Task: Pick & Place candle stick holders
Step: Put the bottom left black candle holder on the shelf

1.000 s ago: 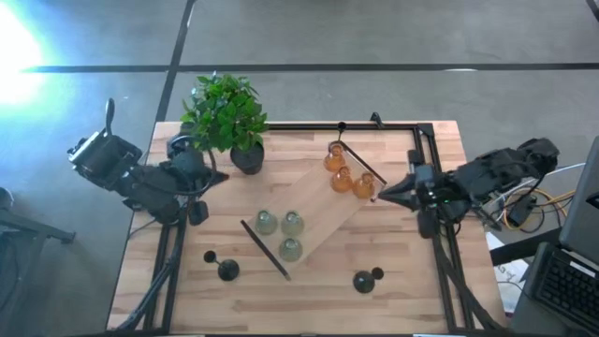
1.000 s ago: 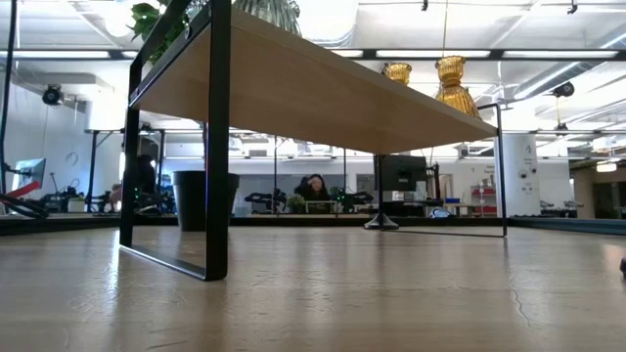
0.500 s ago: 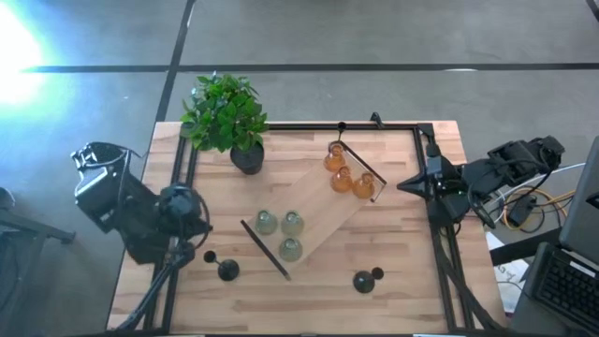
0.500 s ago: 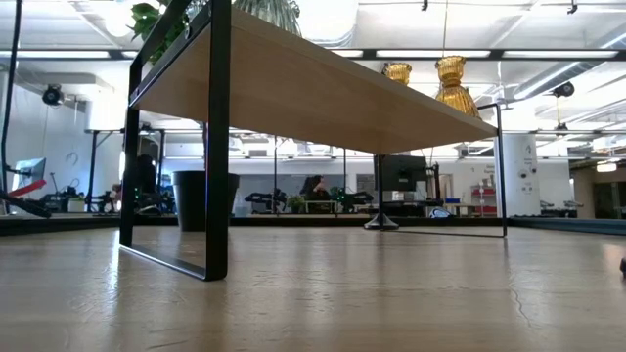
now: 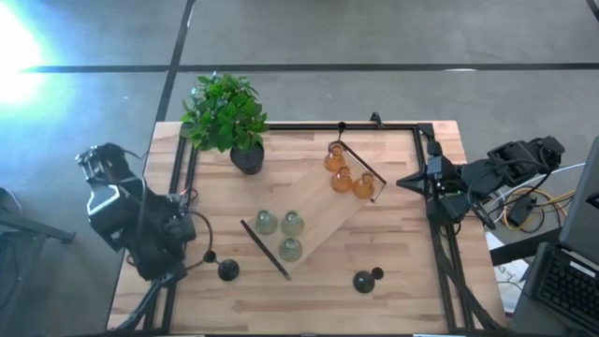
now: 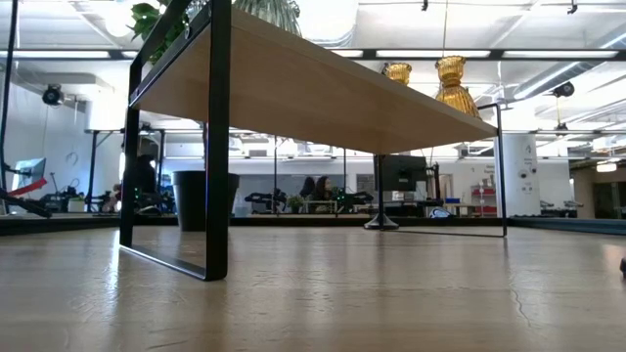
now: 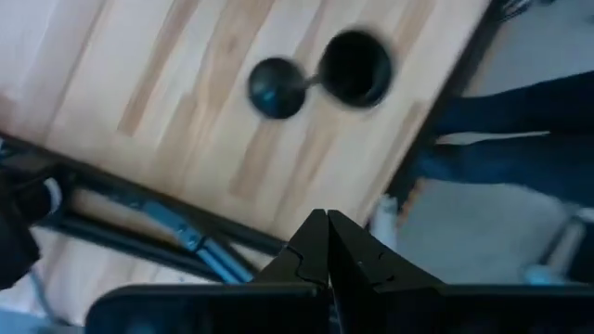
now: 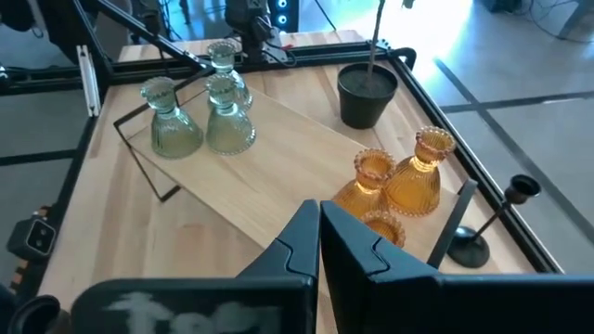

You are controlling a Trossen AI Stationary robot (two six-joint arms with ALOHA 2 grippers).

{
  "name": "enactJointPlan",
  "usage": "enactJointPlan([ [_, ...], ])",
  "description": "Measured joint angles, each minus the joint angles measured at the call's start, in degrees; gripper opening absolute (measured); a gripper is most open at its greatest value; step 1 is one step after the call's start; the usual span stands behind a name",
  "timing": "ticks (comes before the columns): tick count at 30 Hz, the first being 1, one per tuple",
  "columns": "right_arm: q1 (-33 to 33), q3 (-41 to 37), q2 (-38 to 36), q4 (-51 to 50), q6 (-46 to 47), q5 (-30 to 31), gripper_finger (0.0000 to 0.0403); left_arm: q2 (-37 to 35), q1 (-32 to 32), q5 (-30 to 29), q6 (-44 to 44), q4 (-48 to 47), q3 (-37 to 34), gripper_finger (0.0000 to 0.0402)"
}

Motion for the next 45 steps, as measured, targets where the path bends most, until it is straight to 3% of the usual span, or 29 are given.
enactJointPlan([
  [7, 0.0, 0.0, 0.1, 0.0, 0.5, 0.0, 0.0008, -0.2, -3.8, 0.2, -2.0, 2.4, -9.4, 0.0005],
  [11, 0.0, -0.1, 0.0, 0.0, 0.6, 0.0, 0.0008, -0.5, -9.9, -3.1, -6.7, 4.0, -13.3, 0.0005],
  [14, 0.0, -0.1, 0.0, -0.2, 0.6, 0.0, 0.0008, -1.0, -18.1, -12.1, -16.0, 5.0, -14.9, 0.0005],
  [18, 0.0, -0.1, -0.1, -0.2, 0.6, 1.1, 0.0008, -1.0, -30.1, -31.8, -27.5, 4.8, -16.5, 0.0003],
  [19, 0.0, -0.1, -0.1, -0.2, 0.6, 2.4, 0.0008, -1.0, -30.9, -33.3, -29.1, 5.2, -17.5, 0.0003],
  [22, 0.0, -0.1, -0.1, -0.2, 0.6, 5.4, 0.0008, -0.8, -30.7, -33.0, -29.6, 10.9, -22.3, 0.0005],
  [27, 0.0, -0.1, -0.5, -0.1, 1.7, 7.7, 0.0008, -0.8, -29.3, -39.8, -28.9, 22.1, -31.1, 0.0019],
  [32, 0.0, -0.1, -1.1, 0.1, 2.6, 13.5, 0.0008, -0.8, -28.2, -41.4, -26.1, 32.4, -37.2, 0.0062],
  [38, 0.0, -0.1, -1.7, 0.5, 5.2, 16.4, 0.0008, -0.8, -28.0, -42.0, -26.7, 33.4, -40.4, 0.0134],
  [45, 0.0, -0.1, -1.6, 0.3, 8.4, 16.4, 0.0008, -1.7, -28.0, -51.4, -22.8, 33.4, -40.6, 0.0171],
])
